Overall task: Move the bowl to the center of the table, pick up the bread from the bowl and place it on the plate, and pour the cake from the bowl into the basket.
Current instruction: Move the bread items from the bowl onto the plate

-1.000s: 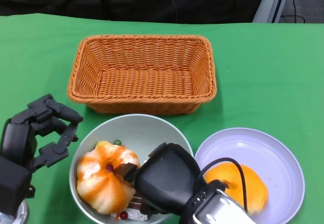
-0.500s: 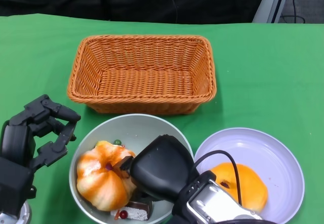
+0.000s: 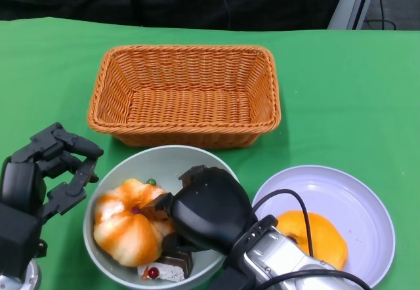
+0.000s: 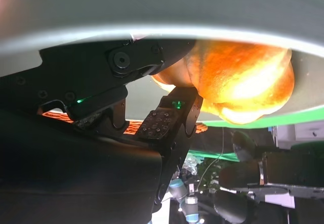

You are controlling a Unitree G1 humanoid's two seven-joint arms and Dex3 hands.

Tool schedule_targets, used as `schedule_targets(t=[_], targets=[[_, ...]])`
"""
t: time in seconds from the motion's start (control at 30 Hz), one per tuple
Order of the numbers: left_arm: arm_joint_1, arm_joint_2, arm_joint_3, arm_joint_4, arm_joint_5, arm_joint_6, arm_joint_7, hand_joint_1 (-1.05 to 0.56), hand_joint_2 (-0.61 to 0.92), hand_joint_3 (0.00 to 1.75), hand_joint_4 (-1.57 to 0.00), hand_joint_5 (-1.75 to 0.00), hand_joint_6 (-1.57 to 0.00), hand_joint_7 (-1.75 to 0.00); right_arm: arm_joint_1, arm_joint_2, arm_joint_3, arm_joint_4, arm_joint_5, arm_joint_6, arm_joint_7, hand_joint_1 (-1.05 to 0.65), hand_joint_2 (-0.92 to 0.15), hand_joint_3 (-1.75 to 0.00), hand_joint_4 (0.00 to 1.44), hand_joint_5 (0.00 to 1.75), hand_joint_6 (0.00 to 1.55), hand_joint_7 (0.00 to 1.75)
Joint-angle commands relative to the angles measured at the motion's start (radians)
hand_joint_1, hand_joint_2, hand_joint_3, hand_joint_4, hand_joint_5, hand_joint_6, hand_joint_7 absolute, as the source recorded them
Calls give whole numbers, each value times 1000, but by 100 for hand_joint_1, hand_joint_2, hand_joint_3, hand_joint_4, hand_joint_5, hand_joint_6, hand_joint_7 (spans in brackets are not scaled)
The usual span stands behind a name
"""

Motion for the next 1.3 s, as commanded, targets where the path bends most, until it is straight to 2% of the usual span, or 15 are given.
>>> schedule_targets(t=[0.03, 0.33, 0.47, 0.57, 0.73, 0.77, 0.8, 0.83, 0.9, 0.97, 1.03, 1.13, 1.2, 1.23, 1.3], targets=[[-13, 14, 9, 15, -3, -6, 1, -17, 83, 53, -76, -150, -74, -119, -17, -18, -25, 13, 34, -17, -27, -40, -92, -2, 78, 114, 101, 1], [-24, 21, 13, 39, 30, -25, 27, -19, 80, 58, -73, -149, -72, -123, -11, -72, -80, -106, 77, -33, 18, -40, -92, -10, 79, 102, 107, 3], [-25, 19, 15, 40, 19, -19, 22, -18, 80, 60, -75, -151, -72, -121, 8, -106, -107, -216, 95, -25, 110, -38, -92, -10, 77, 100, 107, 3], [-27, 20, 16, 47, 21, -26, 23, -15, 81, 59, -74, -152, -73, -119, 17, -127, -129, -261, 104, -33, 113, -36, -92, -6, 74, 112, 110, 5], [-28, 22, 17, 55, 27, -31, 27, -15, 83, 54, -75, -150, -74, -117, 28, -148, -151, -304, 123, -37, 137, -35, -90, -1, 74, 115, 112, 6], [-28, 21, 17, 54, 26, -28, 28, -15, 84, 53, -74, -149, -74, -117, 31, -152, -154, -312, 128, -38, 143, -34, -91, -1, 71, 123, 111, 11], [-28, 20, 17, 53, 25, -26, 29, -14, 84, 52, -75, -149, -74, -116, 34, -155, -157, -317, 131, -39, 147, -33, -91, 0, 67, 135, 95, 47], [-28, 19, 18, 52, 24, -25, 29, -13, 84, 52, -75, -149, -74, -116, 37, -156, -160, -321, 132, -40, 151, -33, -91, 0, 66, 139, 82, 74], [-27, 19, 17, 50, 28, -24, 30, -13, 85, 51, -75, -149, -75, -116, 46, -160, -167, -319, 153, -62, 145, -32, -92, 0, 63, 146, 68, 105], [-27, 21, 16, 52, 36, -28, 37, -13, 86, 50, -75, -149, -75, -116, 55, -162, -173, -321, 169, -77, 147, -31, -92, -2, 62, 152, 62, 120], [-28, 20, 15, 53, 35, -27, 37, -13, 86, 49, -75, -149, -75, -116, 58, -167, -175, -329, 168, -81, 155, -31, -92, -4, 61, 156, 59, 126], [-29, 20, 15, 54, 32, -26, 34, -14, 86, 48, -74, -149, -75, -117, 63, -172, -177, -338, 166, -85, 160, -32, -92, -4, 61, 151, 59, 121], [-28, 22, 16, 55, 30, -27, 30, -14, 87, 48, -73, -149, -74, -117, 71, -179, -174, -341, 161, -90, 159, -33, -92, -4, 68, 135, 70, 96], [-27, 22, 16, 54, 29, -26, 30, -14, 87, 47, -73, -149, -74, -117, 73, -182, -172, -342, 159, -94, 159, -35, -92, -4, 75, 115, 80, 73], [-26, 22, 16, 52, 29, -25, 30, -14, 87, 47, -73, -149, -74, -117, 73, -197, -165, -347, 156, -112, 165, -38, -92, -4, 79, 99, 86, 54]])
